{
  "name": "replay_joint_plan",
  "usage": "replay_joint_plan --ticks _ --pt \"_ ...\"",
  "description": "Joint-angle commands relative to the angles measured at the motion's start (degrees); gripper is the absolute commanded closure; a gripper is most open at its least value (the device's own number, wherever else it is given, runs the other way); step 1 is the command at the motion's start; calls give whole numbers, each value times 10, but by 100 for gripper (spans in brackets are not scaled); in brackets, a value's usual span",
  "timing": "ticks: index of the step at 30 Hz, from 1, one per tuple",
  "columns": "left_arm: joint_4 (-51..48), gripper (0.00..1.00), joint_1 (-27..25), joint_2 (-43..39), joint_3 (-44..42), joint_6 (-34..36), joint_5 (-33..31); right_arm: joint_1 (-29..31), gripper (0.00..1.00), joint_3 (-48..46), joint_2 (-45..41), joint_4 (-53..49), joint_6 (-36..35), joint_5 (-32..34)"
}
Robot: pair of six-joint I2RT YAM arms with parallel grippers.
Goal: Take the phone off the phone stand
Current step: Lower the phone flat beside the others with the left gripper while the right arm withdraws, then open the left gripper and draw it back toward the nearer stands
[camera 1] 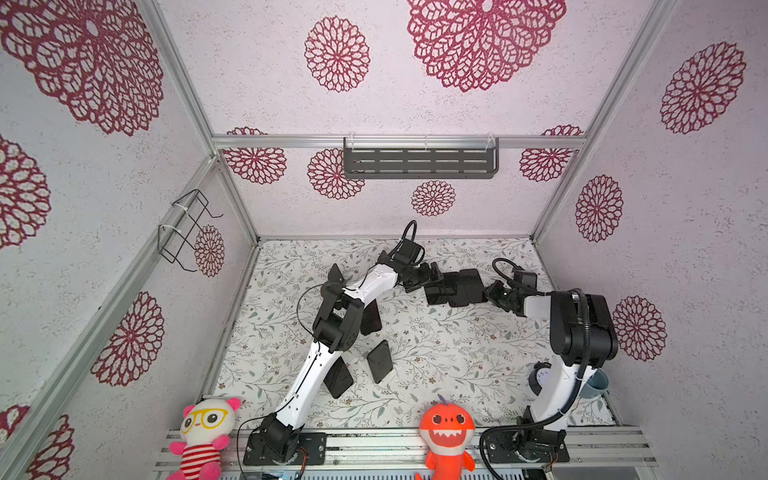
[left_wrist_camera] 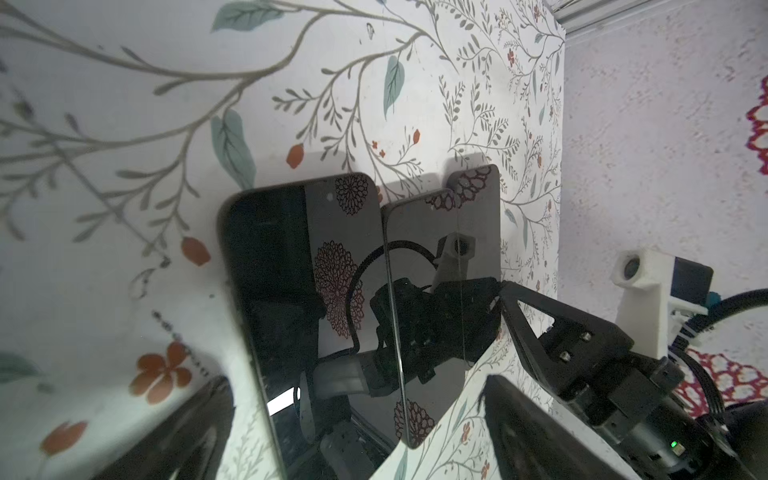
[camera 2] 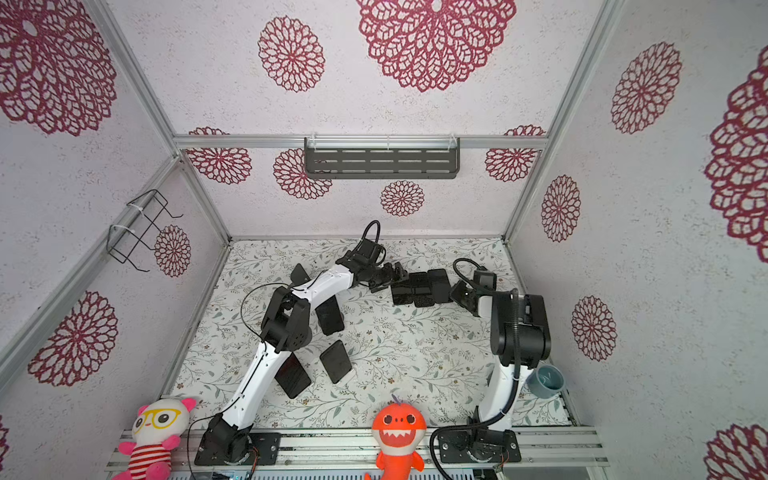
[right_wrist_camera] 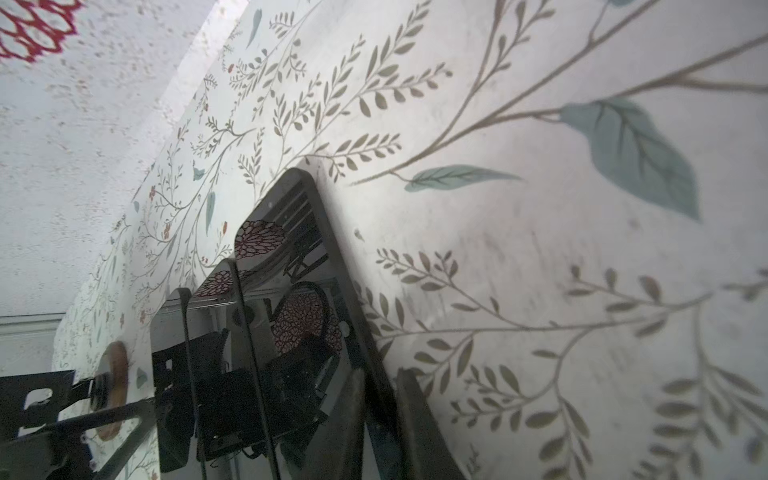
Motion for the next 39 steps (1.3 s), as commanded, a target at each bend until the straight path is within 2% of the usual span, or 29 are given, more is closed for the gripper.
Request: replay_joint_plan --ticks 1,13,26,31,39 --pt "-46 2 4 -15 -23 19 -20 -1 80 -11 -3 9 16 -27" --pt "-37 2 -3 -90 -26 46 -11 12 79 -21 -4 27 25 -49" --pt "-46 2 -17 -155 -36 80 -35 35 77 4 10 14 22 -52" --pt "-50 2 -20 -181 -43 86 -41 24 70 31 5 -34 -6 -12" --pt "-28 2 -25 -250 -84 96 -45 13 71 96 61 -38 7 -16"
